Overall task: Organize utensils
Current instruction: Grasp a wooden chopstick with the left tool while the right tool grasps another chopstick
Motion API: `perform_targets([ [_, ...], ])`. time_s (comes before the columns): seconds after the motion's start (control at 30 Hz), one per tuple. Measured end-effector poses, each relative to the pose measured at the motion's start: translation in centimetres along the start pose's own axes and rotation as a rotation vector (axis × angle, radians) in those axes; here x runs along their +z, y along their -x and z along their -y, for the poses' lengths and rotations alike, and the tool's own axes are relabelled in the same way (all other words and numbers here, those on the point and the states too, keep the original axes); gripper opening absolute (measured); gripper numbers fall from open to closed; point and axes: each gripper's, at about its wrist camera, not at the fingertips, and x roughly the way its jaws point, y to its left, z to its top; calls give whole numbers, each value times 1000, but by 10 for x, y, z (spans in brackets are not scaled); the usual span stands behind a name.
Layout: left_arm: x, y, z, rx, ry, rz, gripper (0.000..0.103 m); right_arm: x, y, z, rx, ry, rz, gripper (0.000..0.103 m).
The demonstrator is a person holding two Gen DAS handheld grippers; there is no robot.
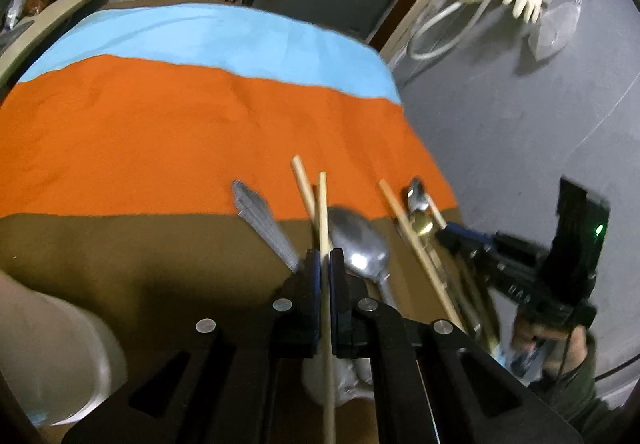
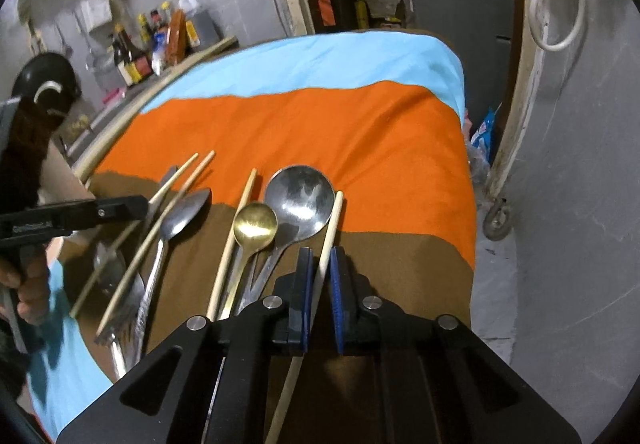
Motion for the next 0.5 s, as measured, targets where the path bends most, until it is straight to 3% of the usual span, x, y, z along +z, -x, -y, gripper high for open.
perform_targets([
  [0.2,1,-7,9,70,-85,-70,5,5,-5,-8,-31,67,-57,14],
  [0.37,4,-14,10,75,-111,-101,5,10,-11,-11,-49,102,-104,15],
  [0.5,-2,-11,8,64,-107,-57,2,10,-8,-11,-62,84,-100,4],
])
